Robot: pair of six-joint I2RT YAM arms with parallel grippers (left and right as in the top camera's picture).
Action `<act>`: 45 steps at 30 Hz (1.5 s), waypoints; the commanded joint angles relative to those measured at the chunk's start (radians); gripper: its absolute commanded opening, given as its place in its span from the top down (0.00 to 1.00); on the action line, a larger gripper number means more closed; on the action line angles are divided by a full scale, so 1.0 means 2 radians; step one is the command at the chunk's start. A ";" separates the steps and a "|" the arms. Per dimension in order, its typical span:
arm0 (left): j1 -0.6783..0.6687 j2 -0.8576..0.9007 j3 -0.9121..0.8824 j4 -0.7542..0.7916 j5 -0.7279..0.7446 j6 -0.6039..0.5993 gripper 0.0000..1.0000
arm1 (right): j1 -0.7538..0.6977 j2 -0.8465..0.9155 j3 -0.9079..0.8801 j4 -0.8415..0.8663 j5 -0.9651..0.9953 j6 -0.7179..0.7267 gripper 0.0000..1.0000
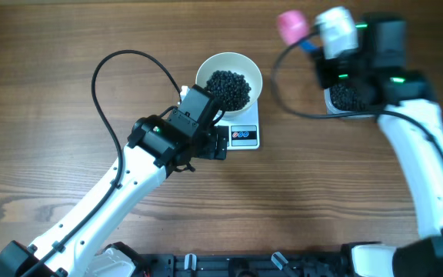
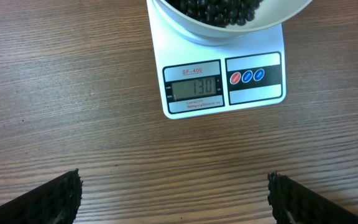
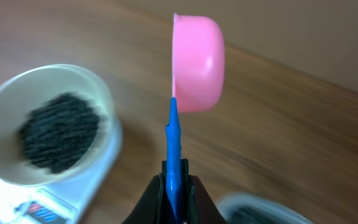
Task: Scoop item into bowl and weigh 150g on scale
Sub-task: 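Return the empty scoop with the right gripper to the bean tub, then dig the scoop into the beans and lift it filled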
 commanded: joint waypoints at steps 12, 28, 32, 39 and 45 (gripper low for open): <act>-0.001 -0.007 -0.003 0.001 -0.006 -0.006 0.00 | -0.170 0.030 0.006 -0.171 0.062 0.058 0.96; -0.001 -0.007 -0.003 0.001 -0.006 -0.006 0.00 | -0.129 0.119 -0.003 -0.183 0.112 0.065 0.96; -0.001 -0.007 -0.003 0.001 -0.006 -0.006 0.00 | -0.128 0.124 -0.004 -0.184 0.065 0.065 0.96; -0.001 -0.007 -0.003 0.001 -0.006 -0.006 0.00 | -0.129 0.121 -0.004 -0.209 -0.047 -0.013 0.96; -0.001 -0.007 -0.003 0.001 -0.006 -0.006 0.00 | -0.133 0.114 -0.004 -0.229 -0.047 -0.042 0.96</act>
